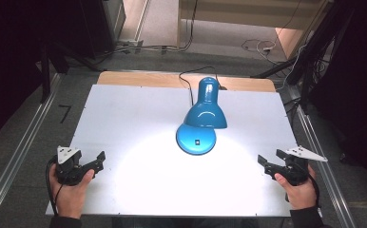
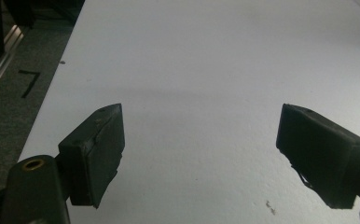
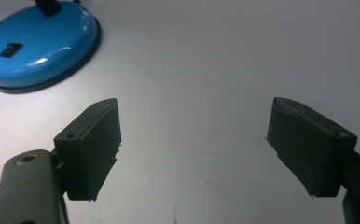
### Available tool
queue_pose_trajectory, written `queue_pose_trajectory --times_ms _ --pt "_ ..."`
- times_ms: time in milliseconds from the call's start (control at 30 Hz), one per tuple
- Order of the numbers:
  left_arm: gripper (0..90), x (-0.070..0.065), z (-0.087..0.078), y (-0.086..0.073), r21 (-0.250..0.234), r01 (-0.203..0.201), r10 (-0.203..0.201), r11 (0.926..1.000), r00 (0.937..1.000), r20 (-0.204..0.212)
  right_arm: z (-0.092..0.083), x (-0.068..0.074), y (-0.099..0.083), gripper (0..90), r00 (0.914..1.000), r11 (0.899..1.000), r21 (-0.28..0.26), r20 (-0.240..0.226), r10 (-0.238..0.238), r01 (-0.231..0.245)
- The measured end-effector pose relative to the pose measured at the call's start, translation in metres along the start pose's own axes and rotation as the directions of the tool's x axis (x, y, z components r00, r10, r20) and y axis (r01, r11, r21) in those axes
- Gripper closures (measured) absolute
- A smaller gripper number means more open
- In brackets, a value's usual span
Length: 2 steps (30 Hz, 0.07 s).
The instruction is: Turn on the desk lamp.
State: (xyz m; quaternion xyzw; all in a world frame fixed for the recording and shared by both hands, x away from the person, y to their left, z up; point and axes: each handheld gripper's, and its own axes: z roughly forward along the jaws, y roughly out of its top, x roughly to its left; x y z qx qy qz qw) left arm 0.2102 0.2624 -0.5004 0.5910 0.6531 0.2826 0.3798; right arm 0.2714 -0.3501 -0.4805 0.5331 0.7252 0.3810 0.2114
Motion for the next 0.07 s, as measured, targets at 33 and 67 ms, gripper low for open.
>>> queue_pose_trajectory --times_ms 33,67 --pt "16.1 0.0001 -0.0003 0.0 0.0 0.0 0.0 1.0 1.0 0.001 0.0015 -0.005 -0.0041 15.6 0.9998 1.0 0.019 0.021 0.007 -0.008" --pt "16.1 0.0001 -0.0007 0.0001 -0.002 0.0 0.0 1.0 1.0 0.001 0.0038 -0.01 -0.0087 15.3 0.9989 0.999 0.033 0.044 0.015 -0.016"
